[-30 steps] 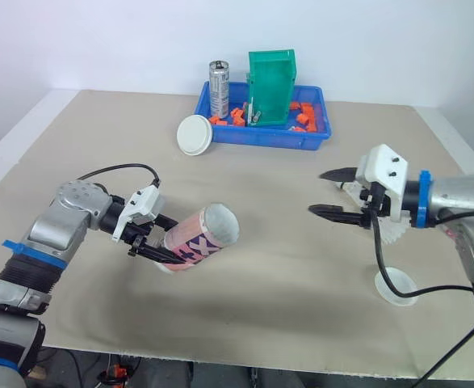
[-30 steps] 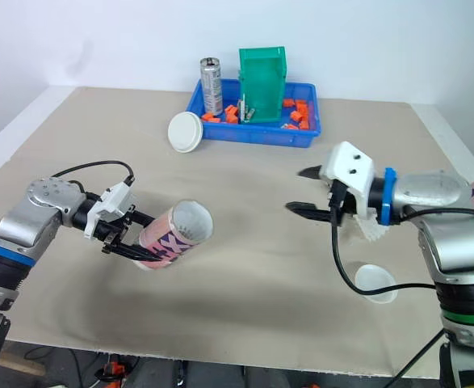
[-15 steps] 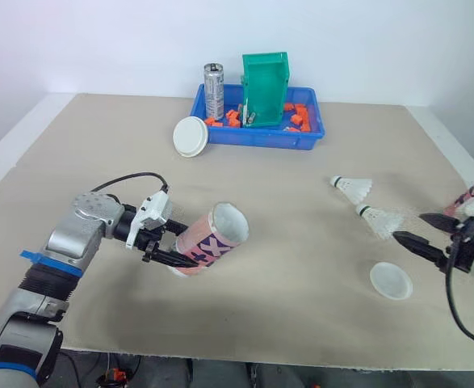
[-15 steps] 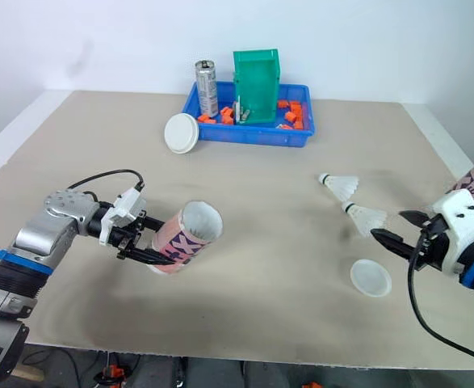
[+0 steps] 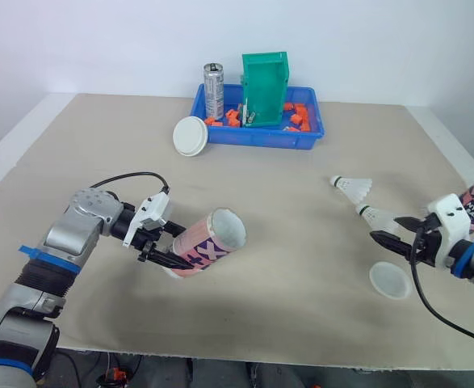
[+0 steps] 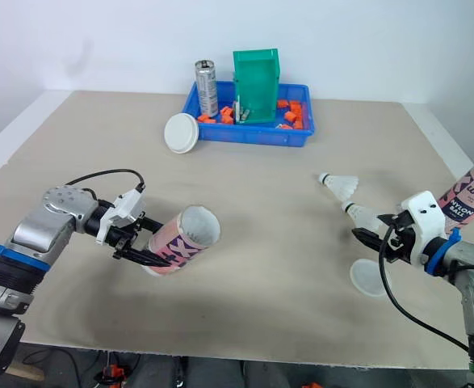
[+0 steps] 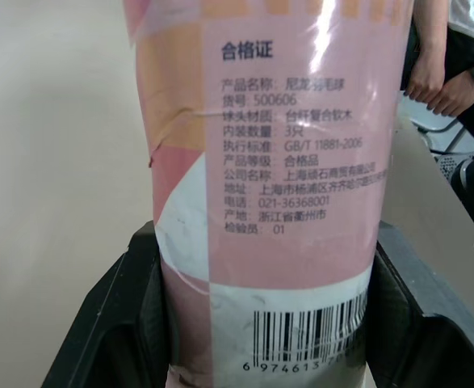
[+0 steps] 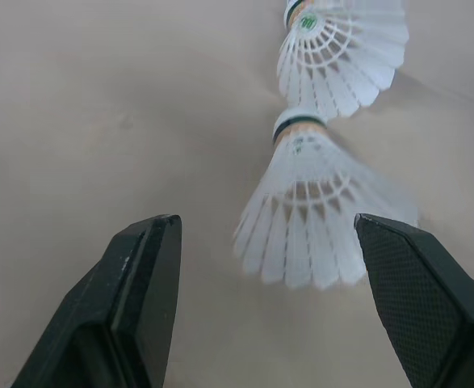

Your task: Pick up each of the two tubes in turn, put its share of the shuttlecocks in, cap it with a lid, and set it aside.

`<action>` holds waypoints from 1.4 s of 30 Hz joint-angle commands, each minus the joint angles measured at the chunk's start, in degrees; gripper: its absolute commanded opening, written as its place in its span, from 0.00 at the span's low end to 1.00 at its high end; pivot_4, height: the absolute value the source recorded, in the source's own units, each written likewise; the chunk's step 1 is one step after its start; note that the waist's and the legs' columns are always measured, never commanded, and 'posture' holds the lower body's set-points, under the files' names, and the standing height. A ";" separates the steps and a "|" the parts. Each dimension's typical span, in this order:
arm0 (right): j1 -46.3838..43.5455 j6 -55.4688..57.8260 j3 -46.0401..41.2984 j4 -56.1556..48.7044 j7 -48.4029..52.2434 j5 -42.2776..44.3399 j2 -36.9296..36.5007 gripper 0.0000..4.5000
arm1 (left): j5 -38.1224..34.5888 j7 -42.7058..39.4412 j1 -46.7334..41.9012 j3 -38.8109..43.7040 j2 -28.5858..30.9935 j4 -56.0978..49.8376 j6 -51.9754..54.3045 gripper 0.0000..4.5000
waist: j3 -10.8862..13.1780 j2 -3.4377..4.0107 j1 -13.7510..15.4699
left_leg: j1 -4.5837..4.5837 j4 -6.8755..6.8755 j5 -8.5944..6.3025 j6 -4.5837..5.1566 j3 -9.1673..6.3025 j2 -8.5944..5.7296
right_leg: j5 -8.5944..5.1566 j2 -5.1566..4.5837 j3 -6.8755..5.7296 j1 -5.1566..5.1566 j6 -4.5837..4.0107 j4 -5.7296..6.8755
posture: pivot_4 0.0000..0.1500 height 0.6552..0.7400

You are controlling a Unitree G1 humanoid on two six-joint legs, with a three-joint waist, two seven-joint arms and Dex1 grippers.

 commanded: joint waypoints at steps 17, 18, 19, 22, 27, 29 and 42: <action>1.30 -2.30 -4.29 -0.17 -4.86 -0.18 0.22 0.00 | -0.66 -0.06 -1.99 -1.31 2.62 0.69 -1.71 0.61 | 0.00 0.00 0.22 | -0.04 -0.04 0.00 0.00 -0.04 -0.01 | 0.05 0.00 -0.02 0.00 0.22 -0.01 | 1.00 0.95; 1.84 -2.15 -5.70 -3.09 -4.28 0.63 -0.56 0.00 | -0.73 -0.06 -2.05 -1.50 2.74 0.93 -1.90 0.61 | 0.00 0.00 0.18 | -0.05 -0.03 0.00 0.00 -0.04 -0.01 | 0.04 0.00 -0.02 -0.01 0.20 -0.01 | 1.00 0.95; 1.87 -1.88 -6.75 -6.57 -3.37 1.52 -1.70 0.00 | -0.81 -0.06 -2.15 -1.80 2.90 1.24 -2.17 0.61 | 0.01 0.06 0.13 | -0.04 -0.03 0.00 0.00 -0.03 -0.01 | 0.03 0.00 0.00 -0.01 0.17 -0.01 | 1.00 0.95; 0.83 -1.91 -6.34 -16.27 -0.34 3.66 -5.00 0.00 | -1.08 -0.06 -2.52 -2.43 3.13 2.13 -2.80 0.61 | 0.05 0.37 -0.30 | -0.02 0.00 0.00 0.00 0.06 -0.02 | 0.03 -0.01 0.08 -0.04 0.05 0.00 | 1.00 0.95; -3.87 -3.59 0.59 -31.17 6.00 7.50 -9.93 0.00 | -1.41 -0.06 -3.36 -3.30 3.31 3.75 -3.90 0.61 | 0.04 0.27 -0.40 | 0.11 -0.02 0.01 0.00 0.00 0.04 | 0.04 0.04 0.03 0.05 -0.03 0.01 | 1.00 0.95; -7.18 -4.72 5.15 -35.02 8.43 7.93 -11.22 0.00 | -1.65 -0.06 -3.73 -3.63 3.40 4.28 -4.21 0.61 | 0.05 0.24 -0.38 | 0.09 -0.02 0.01 0.00 0.00 0.05 | 0.02 0.04 0.03 0.04 -0.04 0.00 | 1.00 0.95; -26.13 -13.01 25.40 -35.47 17.11 4.40 -5.95 0.00 | -2.63 -0.06 -5.11 -3.99 3.53 5.38 -4.47 0.61 | 0.12 0.12 -0.21 | -0.14 -0.03 0.00 0.00 0.03 0.04 | -0.05 -0.06 -0.05 -0.15 -0.07 -0.06 | 1.00 0.95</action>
